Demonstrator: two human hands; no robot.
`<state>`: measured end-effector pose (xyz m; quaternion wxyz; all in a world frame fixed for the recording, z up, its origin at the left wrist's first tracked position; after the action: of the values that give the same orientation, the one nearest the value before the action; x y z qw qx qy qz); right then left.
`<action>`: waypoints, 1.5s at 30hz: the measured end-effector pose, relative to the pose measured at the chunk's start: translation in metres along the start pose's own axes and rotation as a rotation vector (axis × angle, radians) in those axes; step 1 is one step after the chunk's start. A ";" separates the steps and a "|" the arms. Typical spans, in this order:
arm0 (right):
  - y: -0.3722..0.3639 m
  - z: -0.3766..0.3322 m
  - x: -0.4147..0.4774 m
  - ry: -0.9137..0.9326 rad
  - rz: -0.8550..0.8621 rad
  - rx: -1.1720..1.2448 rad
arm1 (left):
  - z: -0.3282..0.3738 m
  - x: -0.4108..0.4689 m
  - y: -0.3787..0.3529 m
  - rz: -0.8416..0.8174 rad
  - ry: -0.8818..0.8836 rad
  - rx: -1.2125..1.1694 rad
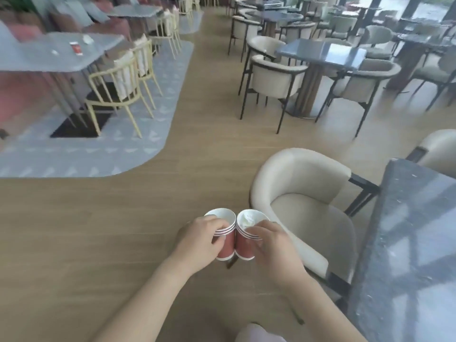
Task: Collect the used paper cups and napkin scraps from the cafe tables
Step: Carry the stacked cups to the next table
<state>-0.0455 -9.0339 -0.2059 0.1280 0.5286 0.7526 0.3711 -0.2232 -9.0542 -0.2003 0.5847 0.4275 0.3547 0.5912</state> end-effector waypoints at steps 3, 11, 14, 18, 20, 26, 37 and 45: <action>-0.031 -0.026 0.034 0.084 -0.067 0.051 | -0.039 -0.011 0.022 0.063 0.107 0.024; -0.096 -0.063 0.130 0.219 -0.148 0.109 | -0.128 0.010 0.059 0.201 0.275 0.004; -0.112 -0.063 0.178 0.221 -0.151 0.113 | -0.158 0.048 0.067 0.231 0.288 0.017; -0.117 -0.056 0.254 0.216 -0.112 0.107 | -0.189 0.122 0.079 0.233 0.254 0.025; -0.116 -0.051 0.292 0.222 -0.092 0.107 | -0.202 0.160 0.086 0.224 0.241 0.020; -0.129 -0.038 0.386 0.263 -0.103 0.084 | -0.247 0.237 0.097 0.218 0.265 0.031; -0.235 -0.076 0.532 0.357 -0.300 0.111 | -0.387 0.289 0.131 0.278 0.473 0.001; -0.335 -0.146 0.676 0.447 -0.350 0.129 | -0.542 0.348 0.190 0.309 0.552 -0.037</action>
<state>-0.6419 -8.5488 -0.2021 -0.0128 0.3029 0.8639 0.4022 -0.7785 -8.6764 -0.2014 0.3772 0.2893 0.4200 0.7731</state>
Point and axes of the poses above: each hand's wrist, its own x-axis towards the middle knuckle, its own y-axis out of the back of the hand, z = x × y, the point moved 3 cm from there along x, towards the middle knuckle, and after that the axes turned 8 degrees about x, right-handed, at the moved point
